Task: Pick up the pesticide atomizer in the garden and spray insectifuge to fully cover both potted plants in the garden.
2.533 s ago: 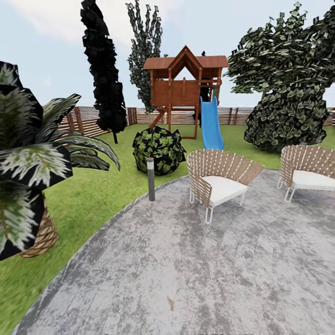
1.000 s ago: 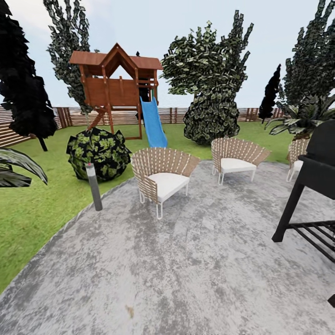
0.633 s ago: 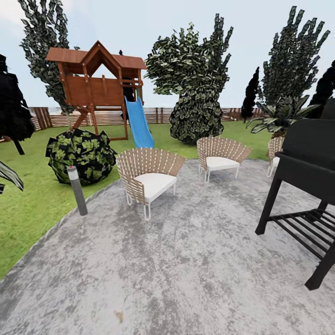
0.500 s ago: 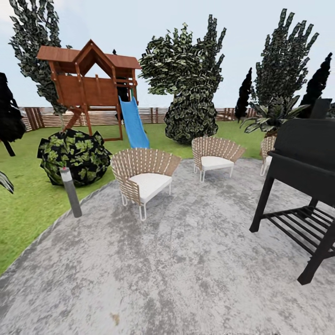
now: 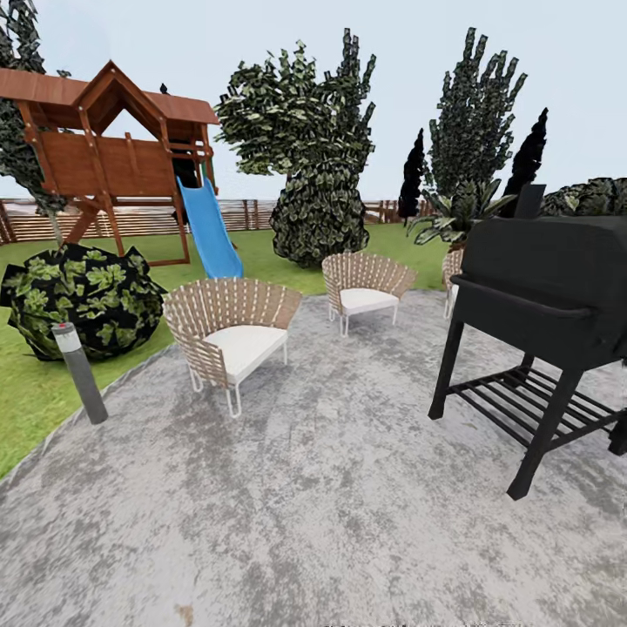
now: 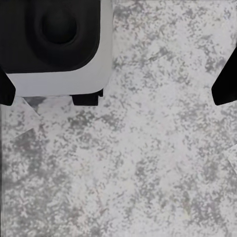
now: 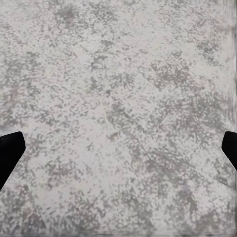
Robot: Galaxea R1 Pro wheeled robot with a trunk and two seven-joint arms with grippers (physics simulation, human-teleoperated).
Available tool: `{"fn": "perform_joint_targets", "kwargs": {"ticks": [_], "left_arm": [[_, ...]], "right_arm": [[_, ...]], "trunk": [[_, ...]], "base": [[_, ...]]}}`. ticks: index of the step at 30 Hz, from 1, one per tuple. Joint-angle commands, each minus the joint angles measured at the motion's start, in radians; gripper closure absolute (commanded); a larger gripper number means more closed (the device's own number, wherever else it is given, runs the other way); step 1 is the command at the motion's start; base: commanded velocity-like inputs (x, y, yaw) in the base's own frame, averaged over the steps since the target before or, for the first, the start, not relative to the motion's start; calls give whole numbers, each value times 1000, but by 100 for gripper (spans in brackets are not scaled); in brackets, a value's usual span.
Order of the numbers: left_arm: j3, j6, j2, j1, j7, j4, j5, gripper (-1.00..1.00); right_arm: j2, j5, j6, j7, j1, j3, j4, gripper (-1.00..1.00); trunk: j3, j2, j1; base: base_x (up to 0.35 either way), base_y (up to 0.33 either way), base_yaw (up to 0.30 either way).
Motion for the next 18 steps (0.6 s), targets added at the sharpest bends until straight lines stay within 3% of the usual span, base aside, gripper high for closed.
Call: {"fn": "perform_joint_targets", "kwargs": {"ticks": [1, 18], "left_arm": [[0, -7, 0, -2, 0, 4, 0, -100], [0, -7, 0, -2, 0, 4, 3, -100]], "right_arm": [[0, 0, -3, -1, -1, 0, 1, -100], [0, 0, -3, -1, -1, 0, 1, -100]], "trunk": [[-2, -1, 0], [-16, -1, 0]], "base": [[0, 0, -275], [0, 0, -271]]}}
